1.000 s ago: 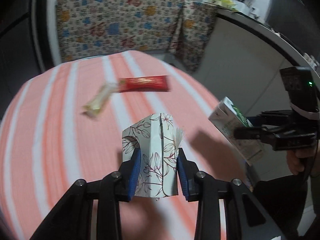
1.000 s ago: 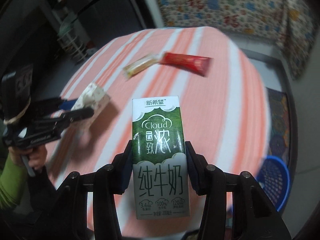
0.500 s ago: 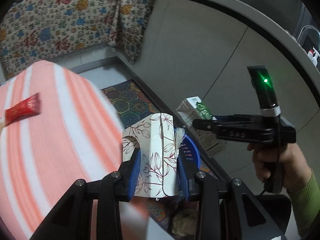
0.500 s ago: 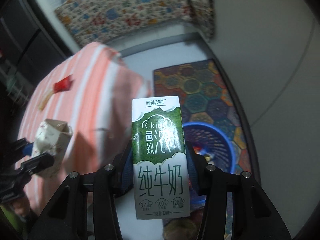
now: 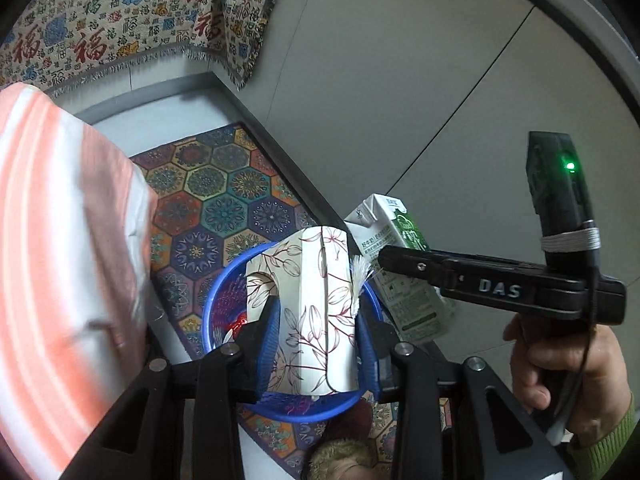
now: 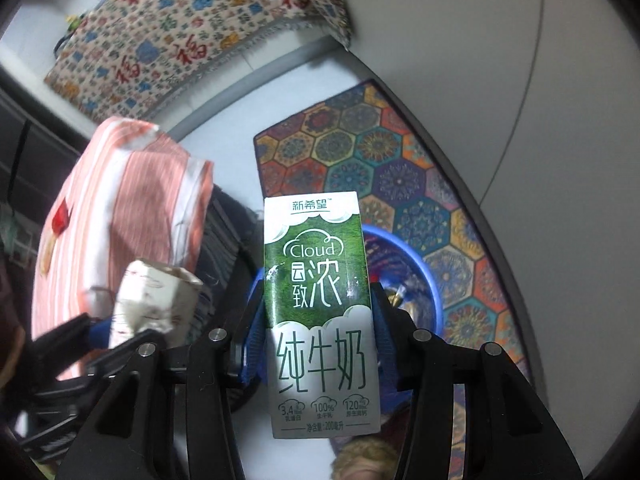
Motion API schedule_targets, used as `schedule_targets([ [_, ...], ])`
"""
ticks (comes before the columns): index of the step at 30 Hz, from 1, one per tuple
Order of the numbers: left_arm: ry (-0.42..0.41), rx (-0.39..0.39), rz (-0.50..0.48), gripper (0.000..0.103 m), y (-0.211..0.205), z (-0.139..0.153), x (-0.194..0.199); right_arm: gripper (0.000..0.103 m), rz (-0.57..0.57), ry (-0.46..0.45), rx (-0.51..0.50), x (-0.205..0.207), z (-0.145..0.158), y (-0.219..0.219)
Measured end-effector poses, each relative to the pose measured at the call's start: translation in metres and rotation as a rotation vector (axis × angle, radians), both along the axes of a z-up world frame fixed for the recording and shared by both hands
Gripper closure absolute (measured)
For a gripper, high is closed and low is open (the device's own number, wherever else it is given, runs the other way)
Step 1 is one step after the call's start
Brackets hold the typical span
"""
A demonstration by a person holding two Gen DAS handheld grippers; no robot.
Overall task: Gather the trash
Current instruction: 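Carry the tissue box and milk carton to the blue basket and release both, then return both tools to the table toward the snack bar and red candy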
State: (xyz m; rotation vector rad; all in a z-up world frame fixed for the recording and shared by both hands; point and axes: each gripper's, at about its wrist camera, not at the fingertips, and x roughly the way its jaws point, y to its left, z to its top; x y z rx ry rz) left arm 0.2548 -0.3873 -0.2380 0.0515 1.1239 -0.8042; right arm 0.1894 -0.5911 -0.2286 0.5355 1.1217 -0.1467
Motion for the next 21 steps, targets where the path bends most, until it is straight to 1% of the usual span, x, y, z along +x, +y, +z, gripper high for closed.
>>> schedule_targets([
  [2,0.0,-0.01,-0.003,0.064,-0.003,-0.006,0.001,0.053,-0.009,0.0,0.018,-0.001,-0.004,-0.003],
  [4,-0.005,-0.022,0.004,0.057,-0.006,-0.013,0.002,0.049,-0.026,-0.006,0.034,-0.003,-0.007,-0.005],
  [5,-0.002,-0.02,0.011,0.045,-0.008,-0.017,0.004,0.044,-0.035,-0.012,0.042,-0.002,-0.008,-0.006],
  [6,0.002,-0.018,0.024,0.04,-0.008,-0.02,0.006,0.03,-0.053,-0.015,0.047,-0.004,-0.008,-0.007],
  [7,0.003,-0.021,0.034,0.04,-0.008,-0.021,0.007,0.026,-0.064,-0.018,0.047,-0.005,-0.008,-0.008],
  [10,-0.007,-0.031,0.058,0.04,0.0,-0.016,0.005,0.026,-0.089,-0.034,0.035,-0.009,-0.002,-0.014],
  [12,-0.037,-0.044,0.066,0.04,0.01,-0.004,-0.002,0.025,-0.107,-0.045,0.004,-0.011,0.003,-0.016],
  [14,-0.078,-0.051,0.053,0.04,0.022,0.012,-0.012,0.024,-0.113,-0.055,-0.033,-0.013,0.01,-0.015],
  [15,-0.107,-0.049,0.042,0.04,0.03,0.023,-0.019,0.022,-0.111,-0.061,-0.052,-0.013,0.014,-0.014],
  [18,-0.182,-0.032,0.026,0.038,0.064,0.05,-0.039,0.022,-0.084,-0.086,-0.125,-0.01,0.027,-0.001],
  [20,-0.203,-0.029,0.045,0.036,0.095,0.062,-0.046,0.021,-0.044,-0.115,-0.187,-0.006,0.041,0.017],
  [21,-0.21,-0.029,0.065,0.033,0.116,0.066,-0.05,0.021,-0.017,-0.135,-0.221,-0.005,0.049,0.03],
])
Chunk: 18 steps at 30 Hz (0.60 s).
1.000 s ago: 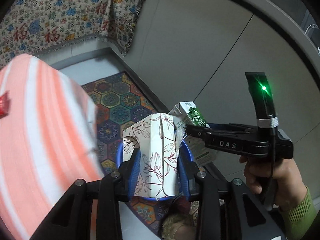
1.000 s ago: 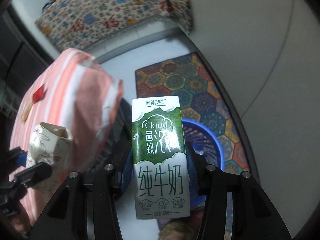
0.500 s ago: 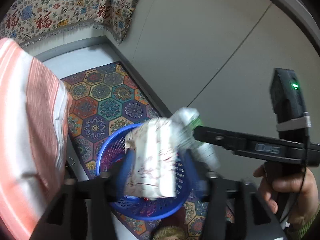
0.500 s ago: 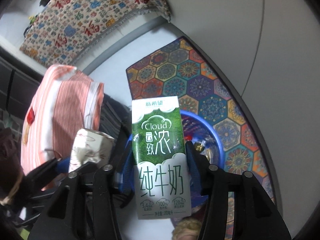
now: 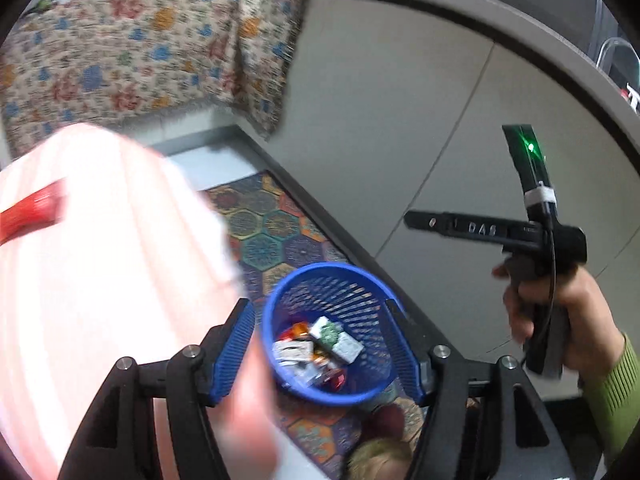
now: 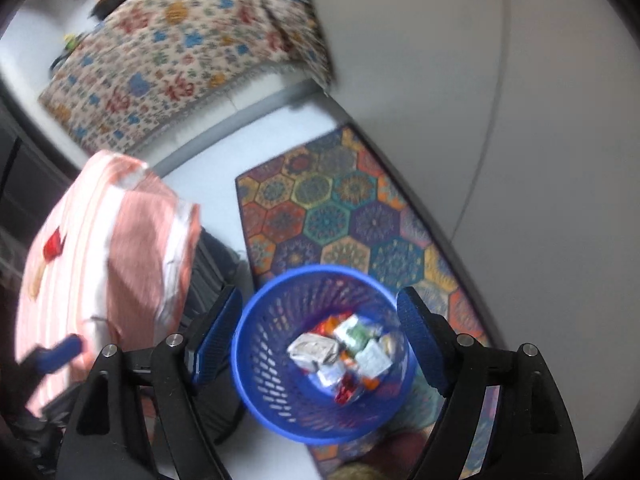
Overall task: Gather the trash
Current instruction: 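Return both tools to the table toward the snack bar and red candy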
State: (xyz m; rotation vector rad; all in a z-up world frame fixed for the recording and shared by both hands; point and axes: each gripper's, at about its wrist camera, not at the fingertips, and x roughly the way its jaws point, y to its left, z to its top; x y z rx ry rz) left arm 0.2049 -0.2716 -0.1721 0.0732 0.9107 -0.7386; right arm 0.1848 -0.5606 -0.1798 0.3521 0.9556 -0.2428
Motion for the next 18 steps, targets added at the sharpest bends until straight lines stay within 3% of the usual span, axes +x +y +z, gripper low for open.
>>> schedule_targets([
  [4,-0.035,0.065,0.146,0.029,0.079,0.003,-0.003,0.009,0.13,-0.075,-0.097,0.007,0.028,0.064],
  [8,-0.042,0.113,0.295,0.029,0.156,0.001,0.007,0.006,0.315,-0.15,-0.113,0.017,0.044,0.157],
  [14,-0.04,0.196,0.459,0.029,0.247,-0.007,0.033,0.006,0.64,-0.128,-0.086,0.028,0.021,0.293],
  [18,-0.02,0.222,0.497,0.029,0.278,-0.017,0.057,0.006,0.747,-0.083,-0.178,0.037,-0.004,0.345],
])
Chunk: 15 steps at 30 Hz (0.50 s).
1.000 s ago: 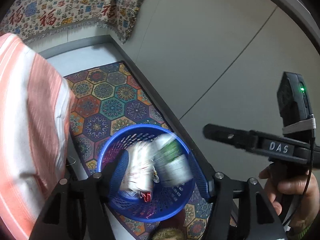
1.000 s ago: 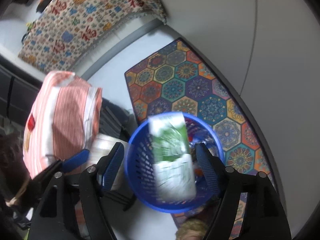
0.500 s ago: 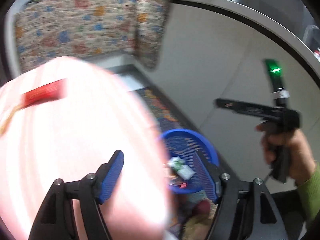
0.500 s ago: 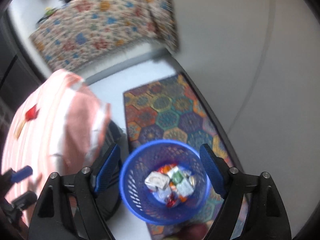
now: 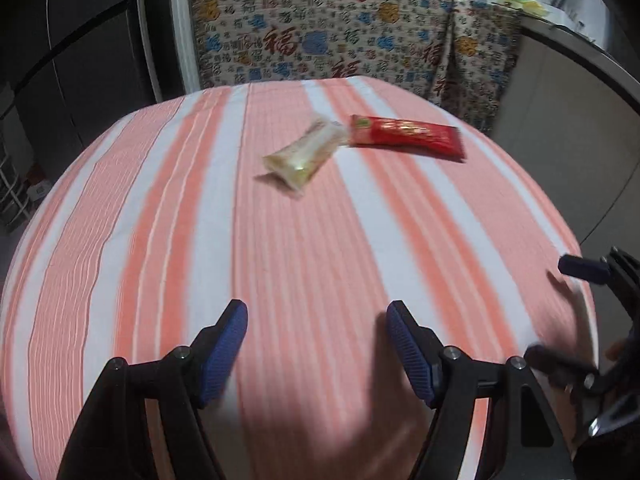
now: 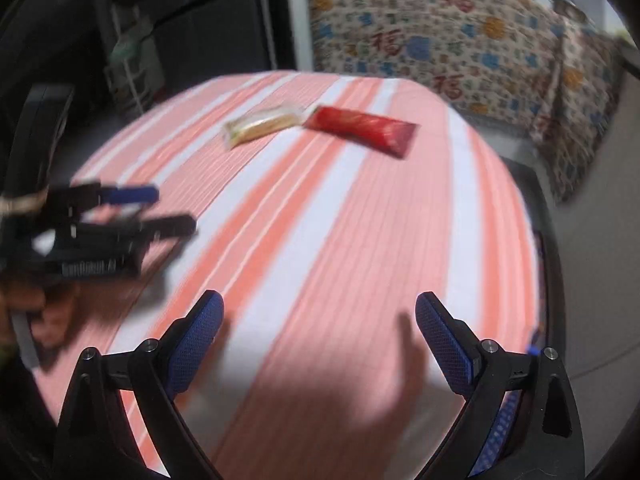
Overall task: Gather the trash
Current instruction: 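Return both tools to the table toward the snack bar and red candy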
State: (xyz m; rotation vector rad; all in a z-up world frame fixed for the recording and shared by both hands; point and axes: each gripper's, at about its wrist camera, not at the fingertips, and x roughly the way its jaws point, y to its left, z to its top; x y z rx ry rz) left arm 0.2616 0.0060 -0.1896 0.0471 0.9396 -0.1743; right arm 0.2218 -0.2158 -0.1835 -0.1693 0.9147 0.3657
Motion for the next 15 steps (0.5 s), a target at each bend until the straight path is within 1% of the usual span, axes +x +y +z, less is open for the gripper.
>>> schedule_targets([
  [1,-0.017,0.011,-0.006,0.029,0.003,0.0,0.004,0.006,0.017,0.007,-0.016,0.002,-0.005,0.006],
  [2,-0.008,0.025,-0.01,0.028,0.004,-0.001,0.01,0.006,0.03,0.02,-0.023,0.004,-0.011,0.011],
  [4,-0.004,0.038,-0.038,0.021,0.004,-0.002,0.026,0.005,0.041,0.022,-0.01,0.002,-0.017,0.016],
  [6,0.003,0.051,-0.061,0.011,0.004,-0.003,0.041,0.003,0.047,0.018,-0.009,0.001,-0.02,0.019],
  [7,0.007,0.054,-0.07,0.009,0.004,-0.004,0.051,0.002,0.05,0.018,-0.007,0.001,-0.021,0.021],
  [11,0.011,0.055,-0.099,0.008,0.001,-0.004,0.091,0.001,0.048,0.024,0.003,0.0,-0.02,0.02],
  [12,0.013,0.059,-0.106,0.008,0.0,-0.003,0.096,0.001,0.048,0.024,0.002,0.001,-0.019,0.02],
  [15,0.033,0.08,-0.168,0.01,-0.015,-0.001,0.117,0.0,0.049,0.026,0.004,0.003,-0.018,0.021],
])
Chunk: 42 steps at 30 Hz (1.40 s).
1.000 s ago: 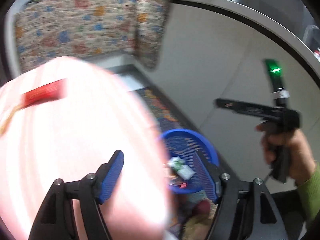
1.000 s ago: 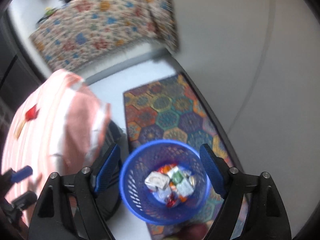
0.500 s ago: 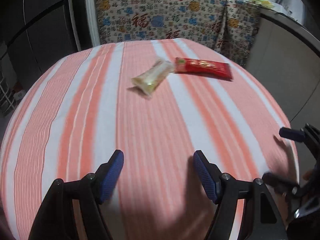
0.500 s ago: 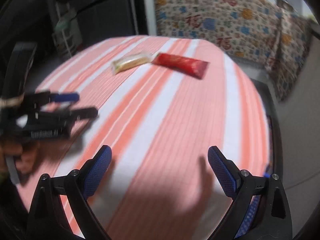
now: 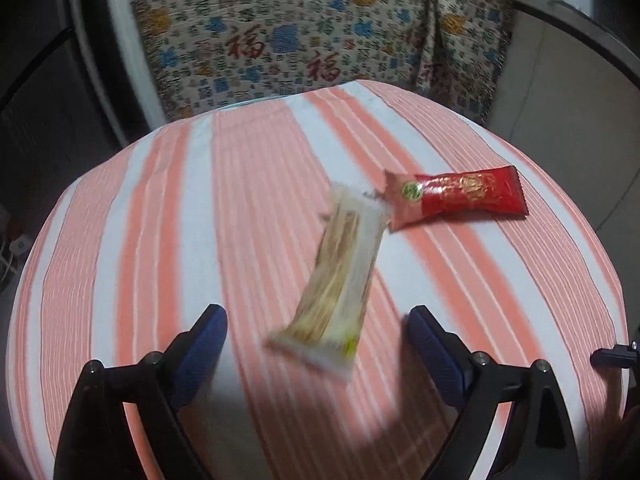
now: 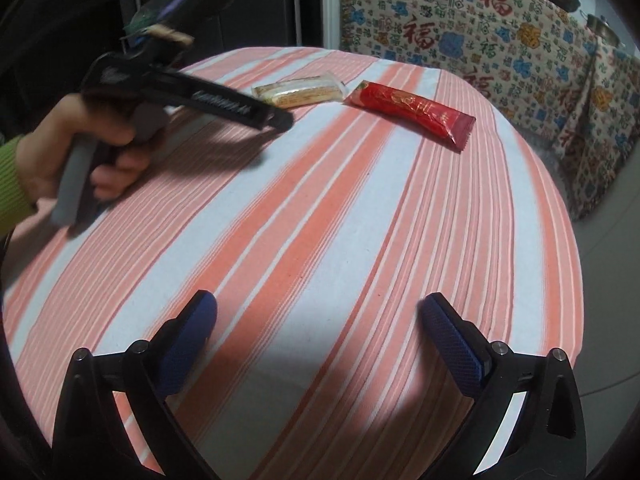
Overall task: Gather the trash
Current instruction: 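Return both tools to the table toward the snack bar and red candy, then grasp the red candy stick with the right tool while the left tool grasps the cream snack bar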
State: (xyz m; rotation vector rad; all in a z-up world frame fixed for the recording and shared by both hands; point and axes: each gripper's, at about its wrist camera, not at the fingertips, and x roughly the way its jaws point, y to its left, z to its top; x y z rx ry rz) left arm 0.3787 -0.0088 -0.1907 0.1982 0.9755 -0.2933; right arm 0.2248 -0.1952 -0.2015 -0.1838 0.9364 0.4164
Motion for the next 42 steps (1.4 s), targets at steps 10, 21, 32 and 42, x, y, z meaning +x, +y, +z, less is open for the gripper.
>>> schedule_targets([
  [10,-0.017,-0.024,0.047,0.082,0.002,0.011,-0.012,0.0,0.0,-0.001,0.0,0.0,0.0,0.0],
  [21,-0.046,-0.097,0.24,0.053,0.071,0.03,-0.11,0.0,-0.005,-0.004,-0.003,-0.003,0.001,0.0],
  [32,-0.036,-0.022,0.295,0.009,0.071,0.004,-0.114,0.001,0.026,-0.016,-0.05,0.007,0.005,-0.009],
  [42,-0.036,-0.016,0.303,0.006,0.071,0.004,-0.115,0.001,0.189,-0.053,-0.292,0.157,0.021,-0.005],
])
